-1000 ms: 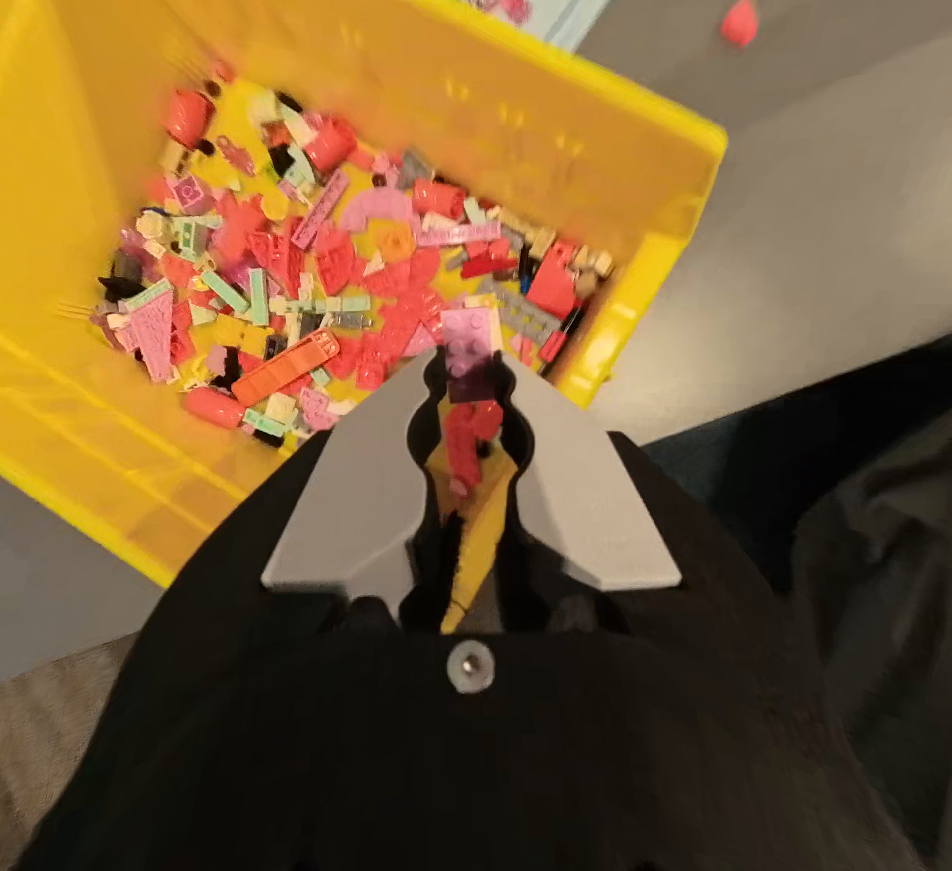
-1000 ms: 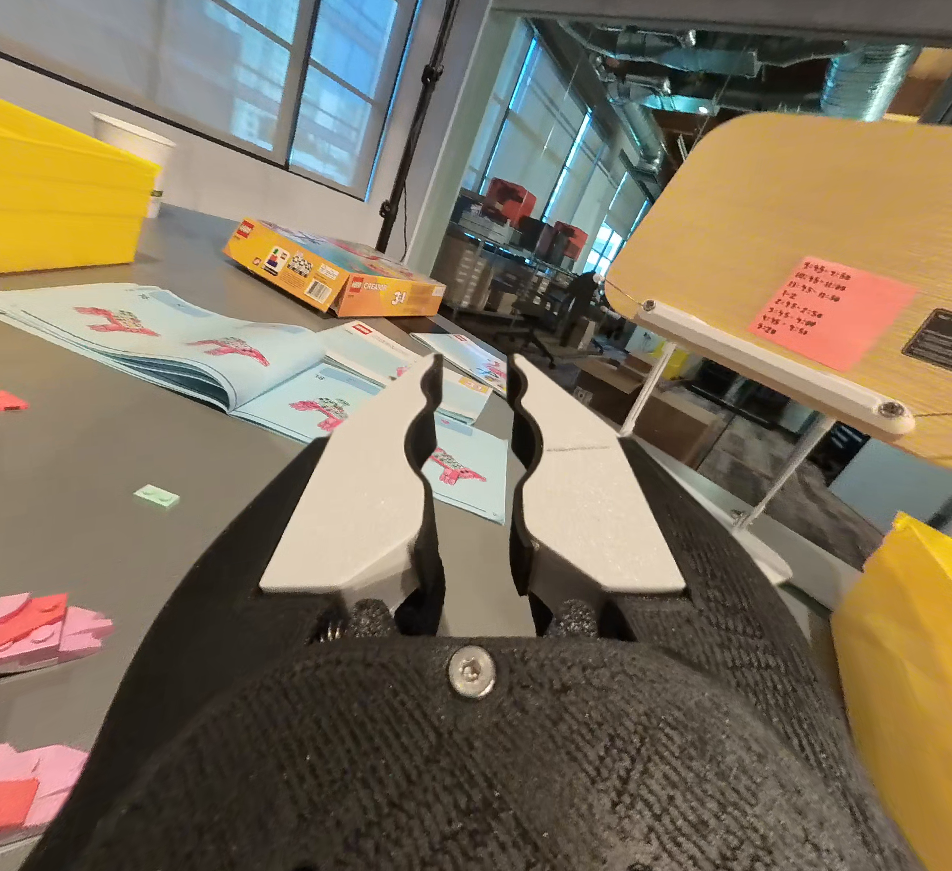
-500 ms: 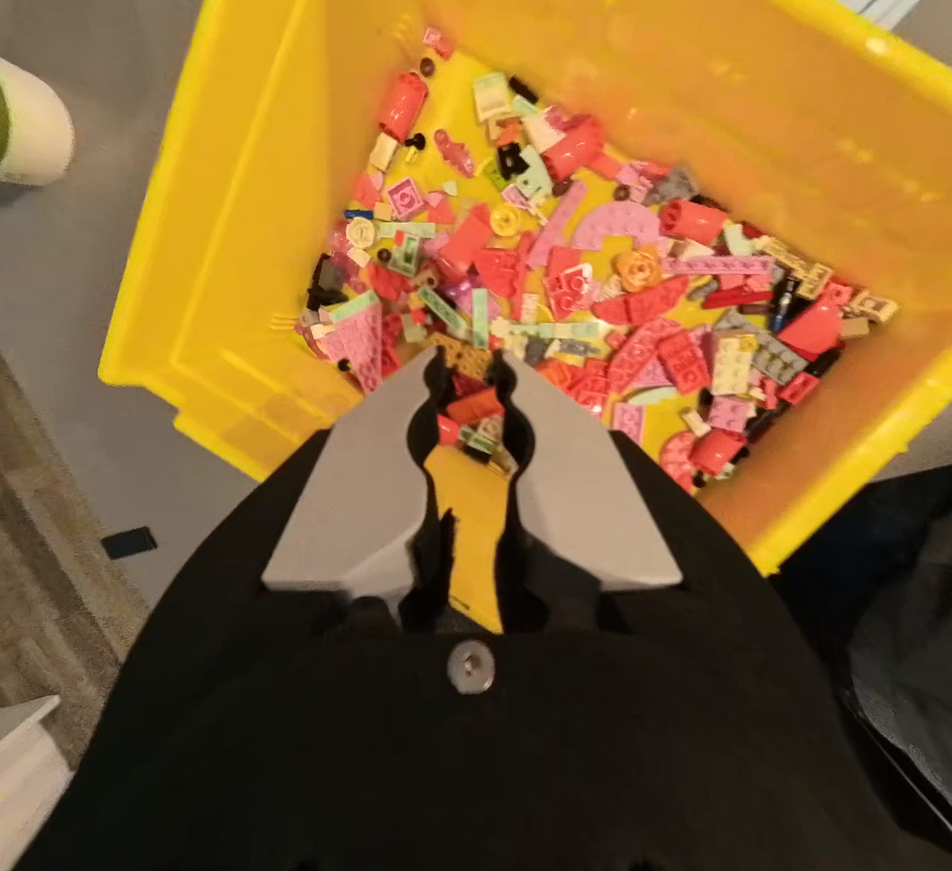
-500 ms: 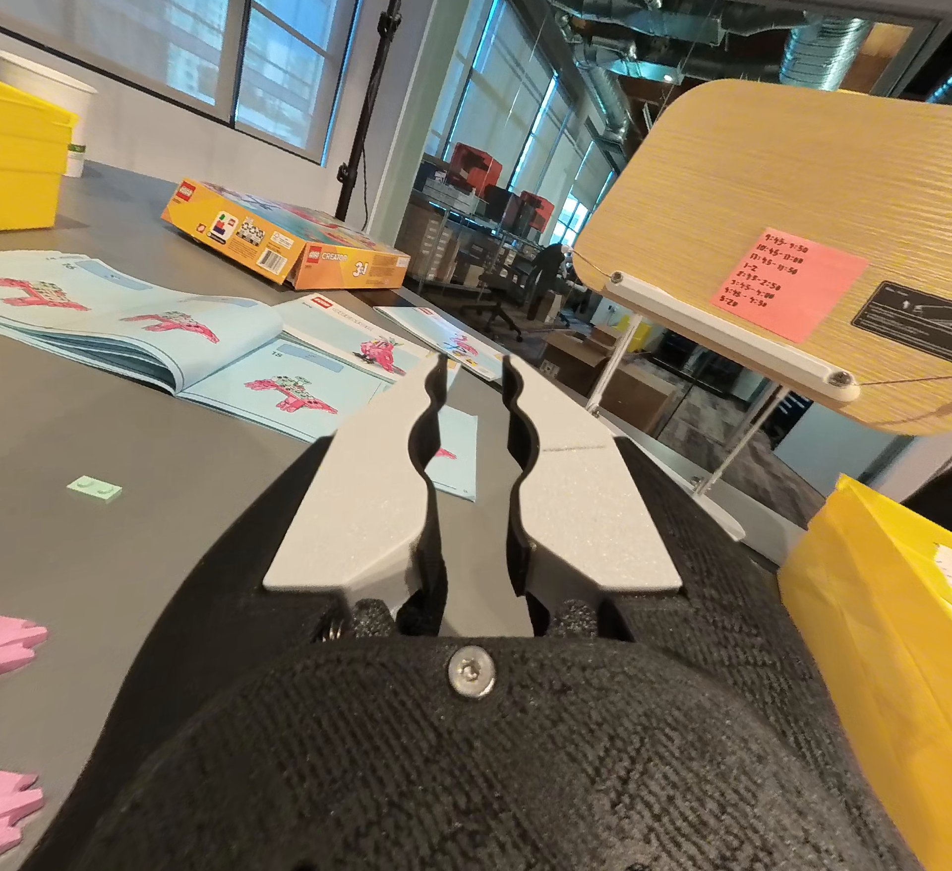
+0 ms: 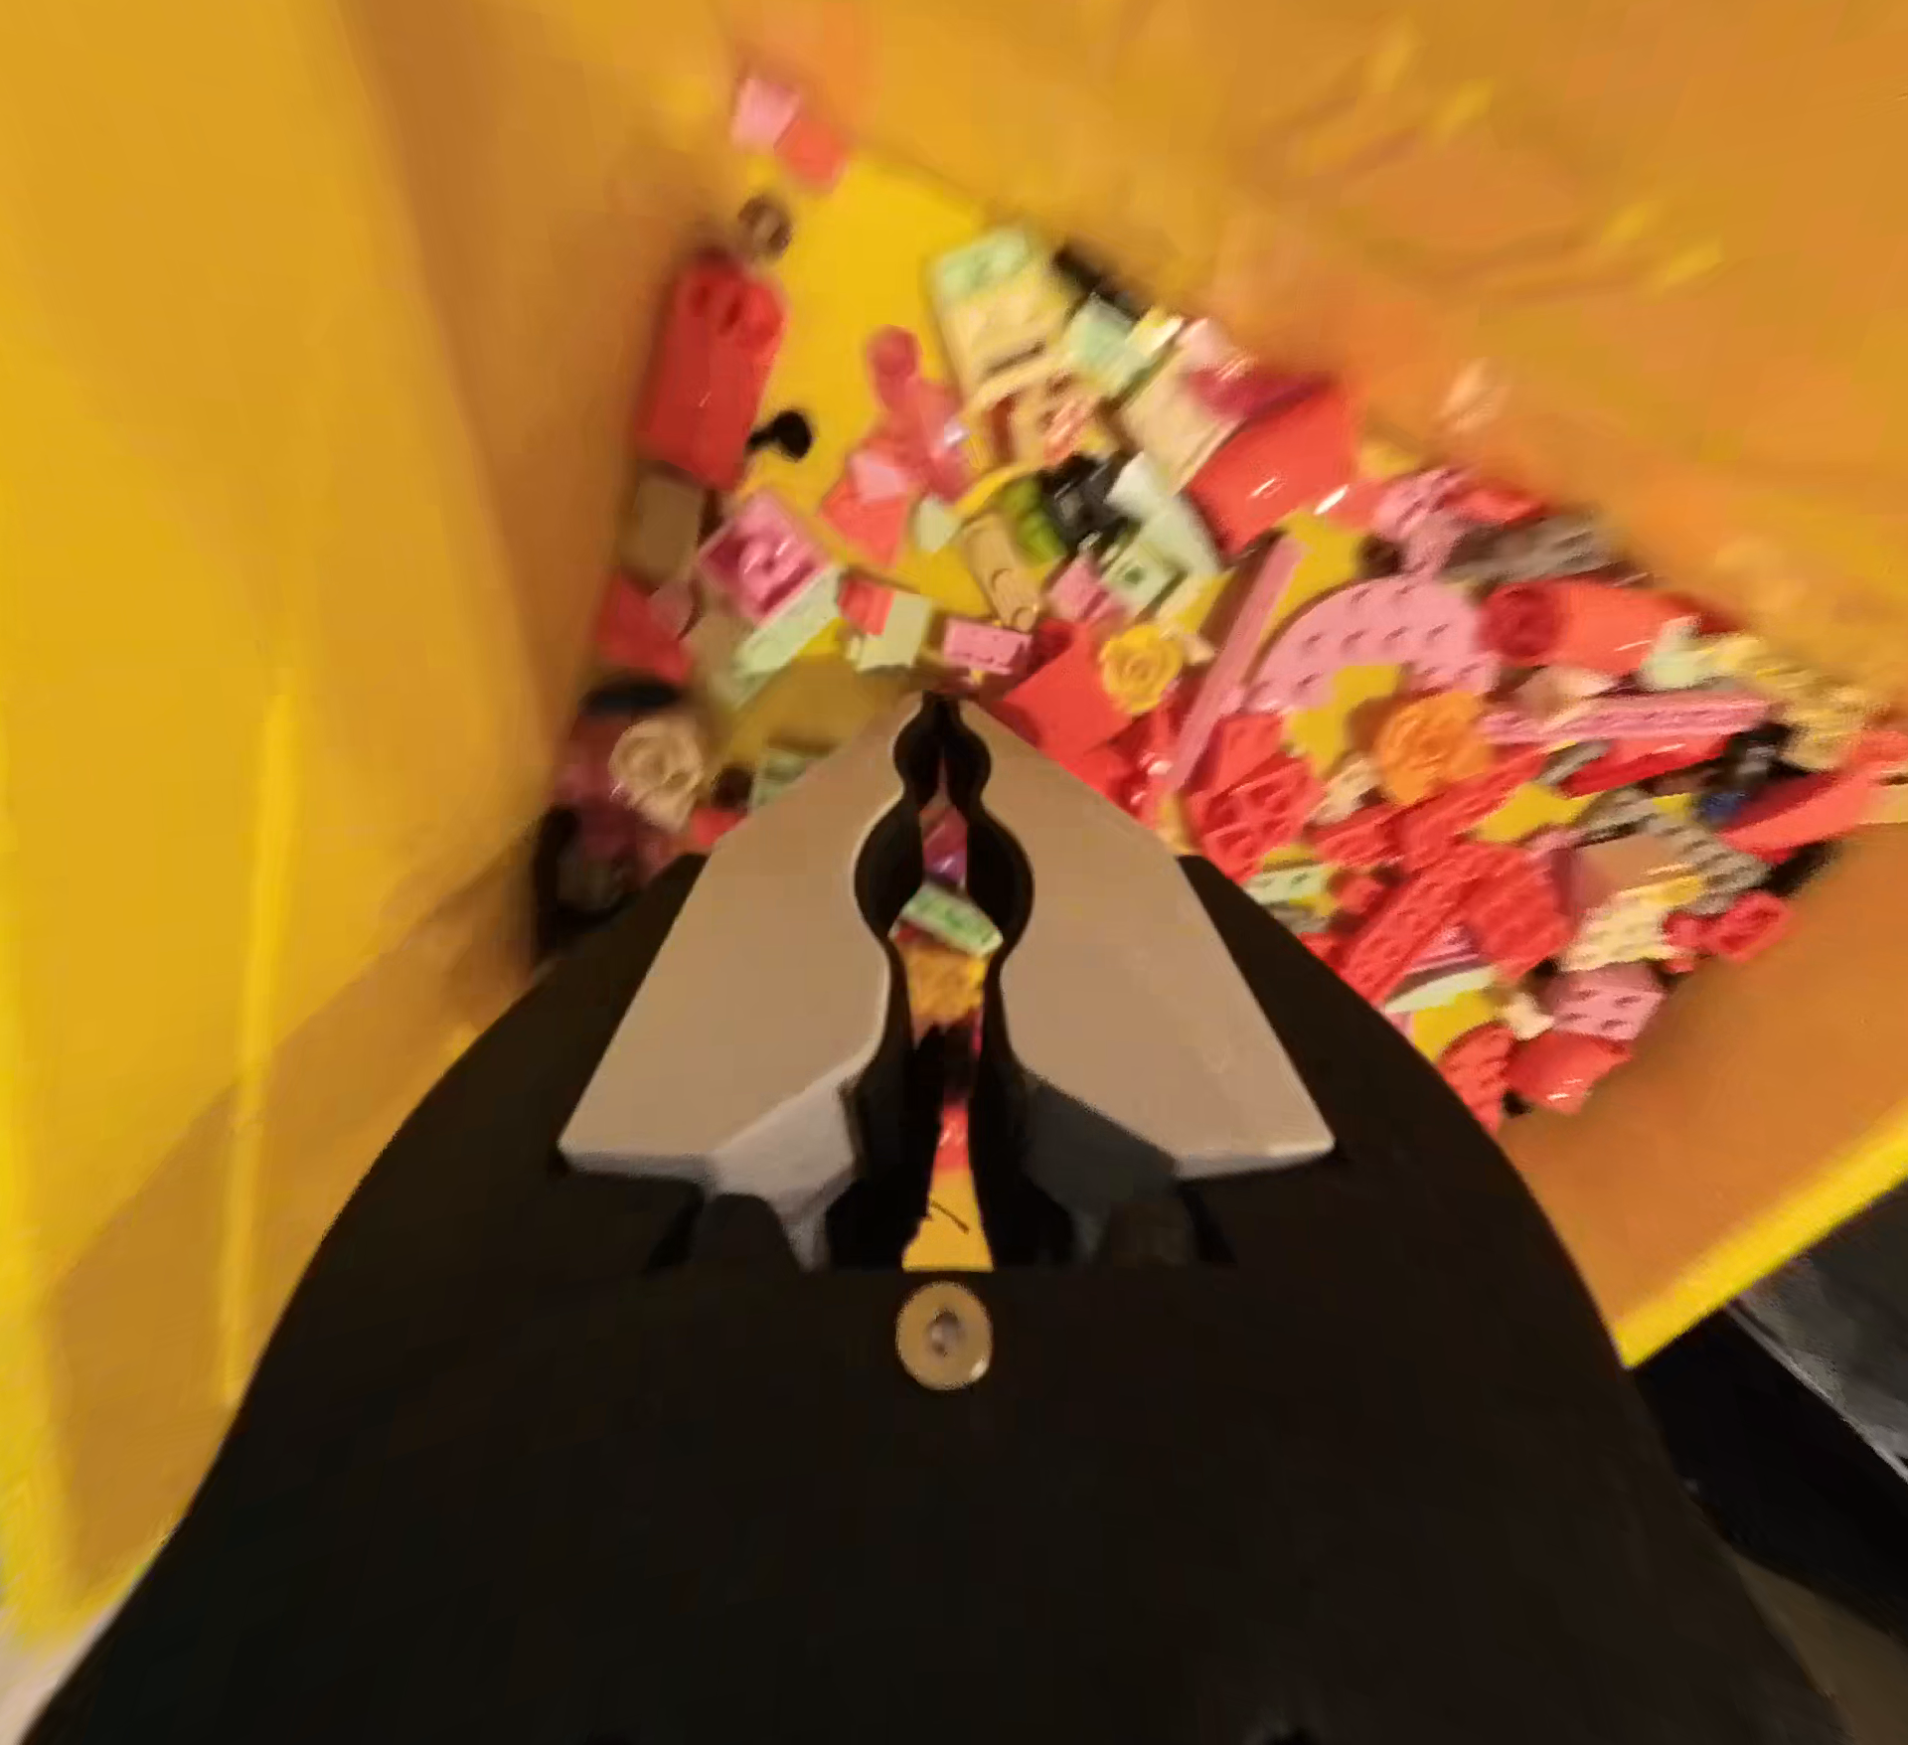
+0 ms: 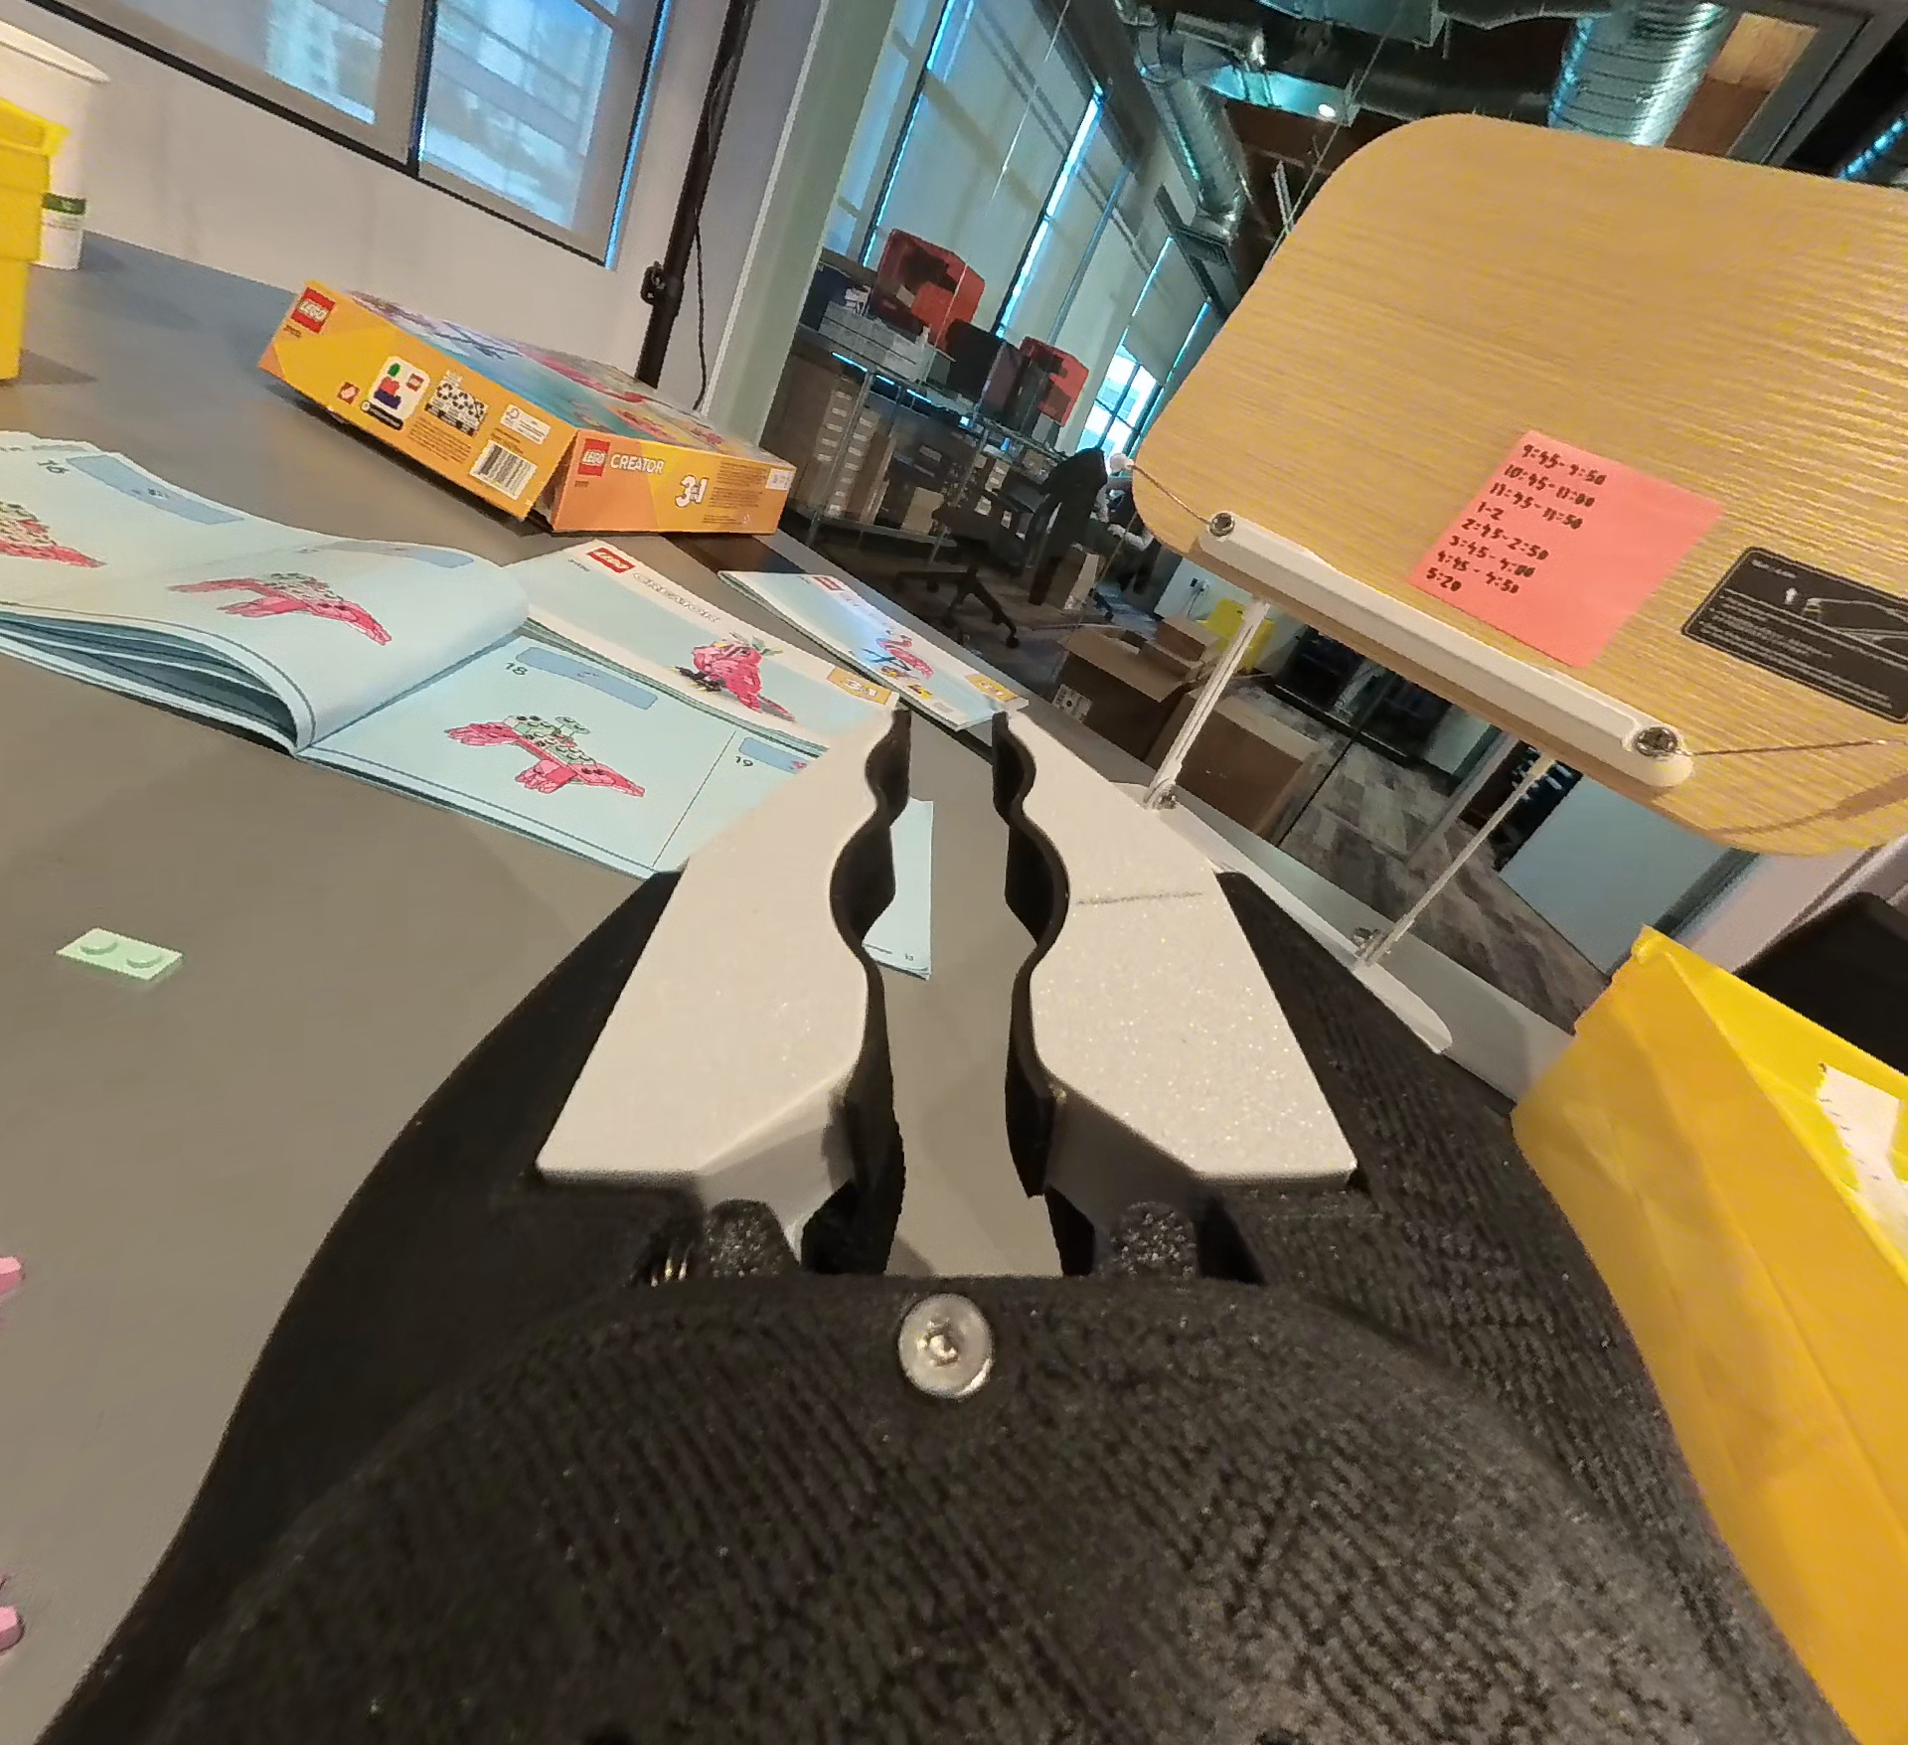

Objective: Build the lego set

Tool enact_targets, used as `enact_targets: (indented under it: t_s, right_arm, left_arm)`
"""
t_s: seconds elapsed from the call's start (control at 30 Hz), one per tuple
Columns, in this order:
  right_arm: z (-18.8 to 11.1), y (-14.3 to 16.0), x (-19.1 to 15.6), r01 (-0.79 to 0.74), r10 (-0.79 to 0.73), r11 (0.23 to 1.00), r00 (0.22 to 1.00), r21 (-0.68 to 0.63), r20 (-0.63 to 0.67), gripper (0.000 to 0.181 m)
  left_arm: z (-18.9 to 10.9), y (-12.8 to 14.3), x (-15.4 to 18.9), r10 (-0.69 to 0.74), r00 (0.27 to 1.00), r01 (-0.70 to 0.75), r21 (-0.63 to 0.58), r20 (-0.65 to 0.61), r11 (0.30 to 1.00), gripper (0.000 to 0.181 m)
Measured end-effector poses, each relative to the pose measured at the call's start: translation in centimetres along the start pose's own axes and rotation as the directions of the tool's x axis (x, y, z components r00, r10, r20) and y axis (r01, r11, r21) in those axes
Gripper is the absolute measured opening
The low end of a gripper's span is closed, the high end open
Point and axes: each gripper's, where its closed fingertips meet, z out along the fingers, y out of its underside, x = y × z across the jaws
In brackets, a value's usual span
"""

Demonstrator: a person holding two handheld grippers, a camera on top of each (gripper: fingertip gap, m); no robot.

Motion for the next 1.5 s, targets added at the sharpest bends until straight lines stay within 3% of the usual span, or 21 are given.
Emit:
enact_targets:
  t_s: [0.07,0.13,0.2,0.3,0.43,0.6,0.77,0.93,1.07,1.13,1.2,1.3,1.4,1.5]
  right_arm:
    - [0.0,0.0,0.1,-0.006,0.006,1.0,1.0,0.001,-0.002,0.014]
    - [0.0,0.0,0.1,-0.011,0.011,1.0,1.0,0.001,0.0,0.014]
    - [0.0,0.0,0.1,-0.011,0.011,1.0,1.0,0.001,0.002,0.014]
    - [0.0,0.0,0.0,-0.014,0.013,1.0,1.0,0.001,0.008,0.013]
    - [0.0,0.1,0.0,-0.023,0.023,1.0,1.0,0.001,0.009,0.013]
    - [0.0,0.0,0.0,-0.019,0.019,1.0,1.0,0.001,0.013,0.013]
    - [0.0,0.0,-0.1,-0.019,0.019,1.0,1.0,0.005,0.017,0.012]
    - [0.2,0.2,-0.2,-0.026,0.026,1.0,0.999,-0.005,0.028,0.012]
    - [0.2,0.3,-0.3,-0.037,0.038,0.999,0.999,-0.006,0.036,0.012]
    - [0.2,0.3,-0.3,-0.042,0.043,0.999,0.998,-0.007,0.04,0.013]
    - [0.3,0.3,-0.4,-0.043,0.044,0.999,0.998,-0.008,0.044,0.013]
    - [0.3,0.3,-0.5,-0.044,0.045,0.999,0.998,-0.009,0.051,0.013]
    - [0.3,0.3,-0.5,-0.047,0.048,0.999,0.997,-0.009,0.053,0.013]
    - [0.1,0.0,-0.2,-0.031,0.031,0.999,0.999,0.008,0.028,0.01]
  left_arm:
    - [-0.6,-1.4,-0.2,-0.035,0.999,0.035,0.085,-0.008,0.996,0.0]
    - [-1.5,-1.4,-2.2,-0.075,0.994,0.066,0.103,0.082,0.992,0.0]
    - [-1.7,-0.3,-3.3,-0.128,0.985,0.122,0.053,0.116,0.991,0.003]
    - [-1.1,0.8,-2.7,-0.138,0.99,0.138,-0.008,0.043,0.99,0.007]
    - [-2.0,2.1,-4.5,-0.168,0.974,0.177,-0.049,0.15,0.983,0.011]
    - [-3.2,7.1,-5.0,-0.127,0.956,0.21,-0.315,0.263,0.926,0.005]
    - [-2.5,7.6,-5.5,-0.033,0.944,0.168,-0.393,0.328,0.904,0.0]
    - [-1.4,6.7,-4.9,-0.003,0.962,0.117,-0.402,0.274,0.908,0.0]
    - [-1.7,1.2,0.5,-0.042,0.997,0.037,-0.087,-0.066,0.996,0.0]
    - [-2.7,0.6,-0.4,-0.036,0.999,0.036,-0.034,0.005,0.999,0.0]
    - [-3.2,1.6,-1.1,-0.036,0.997,0.041,-0.075,0.064,0.996,0.0]
    - [-3.0,3.6,0.2,-0.083,0.997,0.08,-0.154,-0.01,0.985,0.002]
    - [-2.8,4.4,-0.2,-0.035,0.998,0.042,-0.167,0.048,0.985,0.0]
    - [-2.6,5.8,1.9,-0.011,0.999,0.001,-0.227,-0.042,0.974,0.0]
